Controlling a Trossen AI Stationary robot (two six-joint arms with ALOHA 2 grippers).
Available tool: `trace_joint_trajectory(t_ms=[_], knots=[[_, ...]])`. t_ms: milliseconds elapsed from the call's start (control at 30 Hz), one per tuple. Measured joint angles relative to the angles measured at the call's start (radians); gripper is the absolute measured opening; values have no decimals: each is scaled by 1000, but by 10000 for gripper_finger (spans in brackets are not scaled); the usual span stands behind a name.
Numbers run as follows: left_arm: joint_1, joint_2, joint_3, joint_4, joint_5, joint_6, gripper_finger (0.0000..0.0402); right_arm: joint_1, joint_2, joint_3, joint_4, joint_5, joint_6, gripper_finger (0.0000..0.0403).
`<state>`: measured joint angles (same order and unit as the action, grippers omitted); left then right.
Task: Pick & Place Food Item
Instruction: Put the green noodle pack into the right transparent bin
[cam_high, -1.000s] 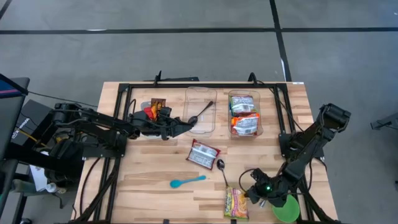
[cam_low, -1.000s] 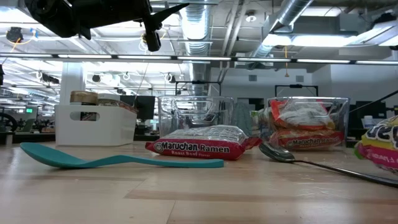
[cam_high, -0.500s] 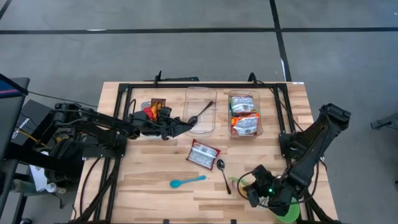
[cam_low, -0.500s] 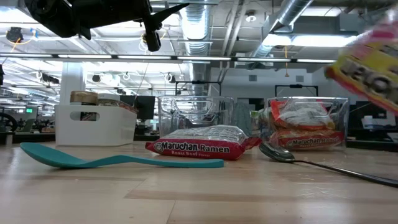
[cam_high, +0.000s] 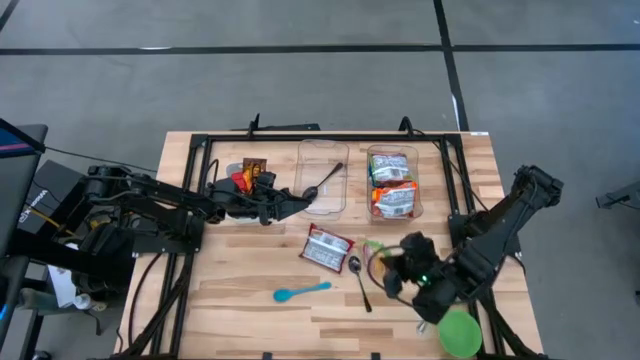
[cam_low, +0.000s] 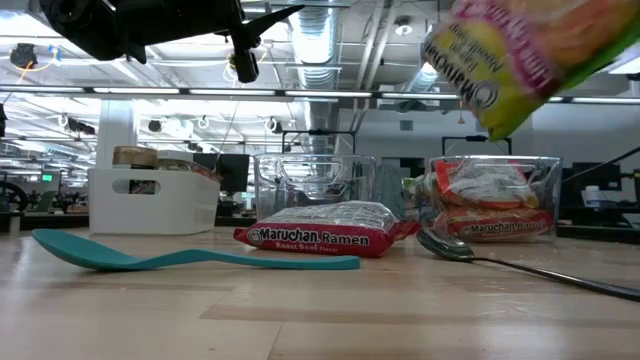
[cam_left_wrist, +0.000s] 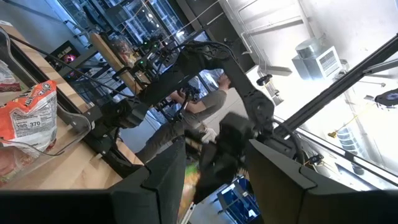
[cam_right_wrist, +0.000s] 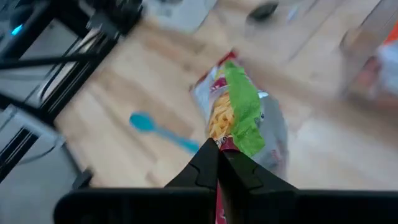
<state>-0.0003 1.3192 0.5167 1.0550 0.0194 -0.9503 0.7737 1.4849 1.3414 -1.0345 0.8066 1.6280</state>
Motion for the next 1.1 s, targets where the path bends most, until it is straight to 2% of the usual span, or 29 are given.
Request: trace_joint_trajectory(t_ms=[133,633,867,1100], knots=[[0,0,0,0,0,0,163,-92,0,41,-41,40,-67,0],[0,0,0,0,0,0,163,-542,0,193,-66,89,-397,0],[0,0,0,0,0,0,163,-730,0,206,-65,89,-407,0],[0,0,0,0,0,0,163,-856,0,206,-70,90,-379,0]])
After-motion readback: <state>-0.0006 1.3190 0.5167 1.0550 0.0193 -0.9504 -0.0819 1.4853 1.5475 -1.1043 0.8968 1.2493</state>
